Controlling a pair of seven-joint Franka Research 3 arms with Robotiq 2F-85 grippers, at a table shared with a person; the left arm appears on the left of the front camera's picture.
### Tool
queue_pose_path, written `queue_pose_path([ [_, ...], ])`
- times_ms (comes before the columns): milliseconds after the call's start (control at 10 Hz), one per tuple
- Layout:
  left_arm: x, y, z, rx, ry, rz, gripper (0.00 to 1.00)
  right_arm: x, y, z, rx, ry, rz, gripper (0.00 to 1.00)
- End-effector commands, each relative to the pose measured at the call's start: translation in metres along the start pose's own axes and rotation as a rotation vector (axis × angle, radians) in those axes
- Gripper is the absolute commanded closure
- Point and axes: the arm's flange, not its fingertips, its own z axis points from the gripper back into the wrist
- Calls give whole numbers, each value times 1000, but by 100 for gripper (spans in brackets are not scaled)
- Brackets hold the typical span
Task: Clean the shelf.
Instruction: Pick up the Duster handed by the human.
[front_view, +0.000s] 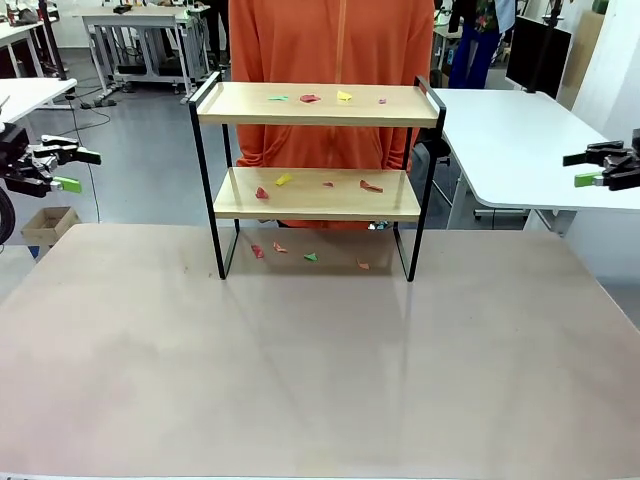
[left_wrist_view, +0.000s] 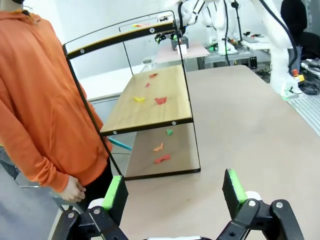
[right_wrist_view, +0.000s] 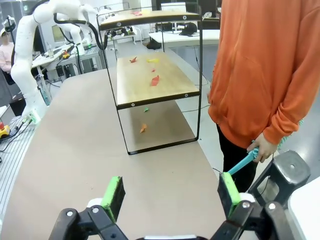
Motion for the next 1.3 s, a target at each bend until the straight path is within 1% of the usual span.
queue_pose_path([
  [0,-1,-10,-2,51,-52,-13,0,5,-3,8,-9,-45,46,0],
  [300,0,-18,6,89,-75,-13,0,6,-5,10,-9,-42,46,0],
  [700,-2,-20,8,80,-88,26,0,8,-3,11,-26,-41,27,0],
  [800,-3,-18,6,107,-60,39,0,9,-4,13,-9,-28,-23,0],
  [900,-6,-15,9,71,-58,25,0,4,-1,11,-8,-10,15,0],
  [1200,-6,-15,9,71,-58,25,0,4,-1,11,-8,-10,15,0],
])
